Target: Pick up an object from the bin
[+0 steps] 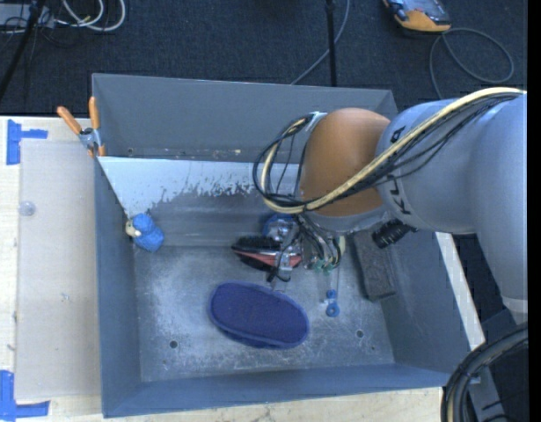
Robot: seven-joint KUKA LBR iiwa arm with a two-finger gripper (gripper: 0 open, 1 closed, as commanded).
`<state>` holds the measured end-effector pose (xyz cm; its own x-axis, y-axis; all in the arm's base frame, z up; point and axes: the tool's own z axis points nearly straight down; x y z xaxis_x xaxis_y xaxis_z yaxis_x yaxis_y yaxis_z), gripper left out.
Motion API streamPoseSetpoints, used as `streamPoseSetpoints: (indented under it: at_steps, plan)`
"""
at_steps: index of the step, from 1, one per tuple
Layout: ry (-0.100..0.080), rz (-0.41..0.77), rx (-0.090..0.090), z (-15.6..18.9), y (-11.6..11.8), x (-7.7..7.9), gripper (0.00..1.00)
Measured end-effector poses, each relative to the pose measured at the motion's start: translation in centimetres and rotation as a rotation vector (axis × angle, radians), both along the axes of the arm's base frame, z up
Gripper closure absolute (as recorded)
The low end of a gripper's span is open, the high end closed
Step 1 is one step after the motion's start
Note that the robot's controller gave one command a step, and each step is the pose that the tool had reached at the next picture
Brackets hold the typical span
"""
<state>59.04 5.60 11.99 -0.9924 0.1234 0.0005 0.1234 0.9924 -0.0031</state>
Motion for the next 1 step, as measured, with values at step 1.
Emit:
streamPoseSetpoints:
  at_steps: [1]
  plan:
    - [-0.002, -0.001, 0.0, 0.97, 0.0, 0.06, 1.0]
